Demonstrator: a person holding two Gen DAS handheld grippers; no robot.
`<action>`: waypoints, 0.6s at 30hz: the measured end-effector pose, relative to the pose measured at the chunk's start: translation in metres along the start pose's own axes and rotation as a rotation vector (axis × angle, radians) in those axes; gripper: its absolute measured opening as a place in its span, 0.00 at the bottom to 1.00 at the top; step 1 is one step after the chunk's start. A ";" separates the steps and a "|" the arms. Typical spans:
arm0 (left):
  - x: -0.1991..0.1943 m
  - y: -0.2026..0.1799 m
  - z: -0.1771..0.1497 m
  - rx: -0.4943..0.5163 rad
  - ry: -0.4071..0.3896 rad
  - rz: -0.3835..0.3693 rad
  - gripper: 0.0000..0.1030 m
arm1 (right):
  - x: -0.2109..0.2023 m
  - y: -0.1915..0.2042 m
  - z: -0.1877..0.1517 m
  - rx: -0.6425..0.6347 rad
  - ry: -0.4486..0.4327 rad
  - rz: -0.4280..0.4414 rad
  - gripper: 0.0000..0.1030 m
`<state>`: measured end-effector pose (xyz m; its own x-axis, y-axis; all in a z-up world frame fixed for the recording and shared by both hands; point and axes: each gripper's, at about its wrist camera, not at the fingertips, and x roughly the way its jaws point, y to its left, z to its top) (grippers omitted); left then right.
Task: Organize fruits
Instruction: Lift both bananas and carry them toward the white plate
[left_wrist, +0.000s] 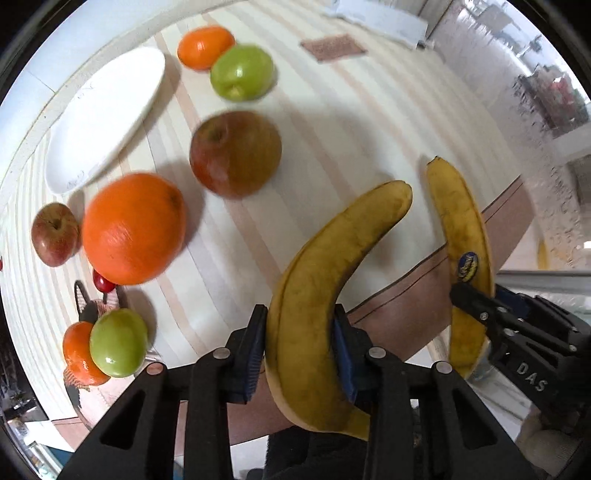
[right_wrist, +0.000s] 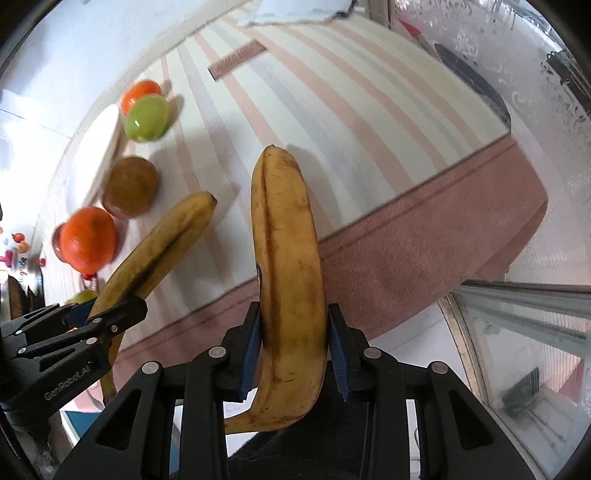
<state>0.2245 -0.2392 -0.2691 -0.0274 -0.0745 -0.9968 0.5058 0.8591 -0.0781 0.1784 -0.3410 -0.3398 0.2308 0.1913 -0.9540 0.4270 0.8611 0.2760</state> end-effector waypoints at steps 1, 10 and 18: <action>-0.004 0.000 0.001 0.003 -0.008 0.001 0.30 | -0.003 -0.001 0.002 -0.002 -0.005 0.003 0.35; -0.057 0.032 0.015 -0.068 -0.104 -0.050 0.30 | -0.045 0.022 0.041 -0.022 -0.061 0.113 0.35; -0.112 0.108 0.053 -0.179 -0.229 0.011 0.30 | -0.064 0.088 0.095 -0.133 -0.078 0.221 0.35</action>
<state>0.3277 -0.1651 -0.1647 0.1831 -0.1597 -0.9700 0.3439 0.9348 -0.0890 0.2842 -0.3220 -0.2431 0.3748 0.3490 -0.8589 0.2415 0.8577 0.4539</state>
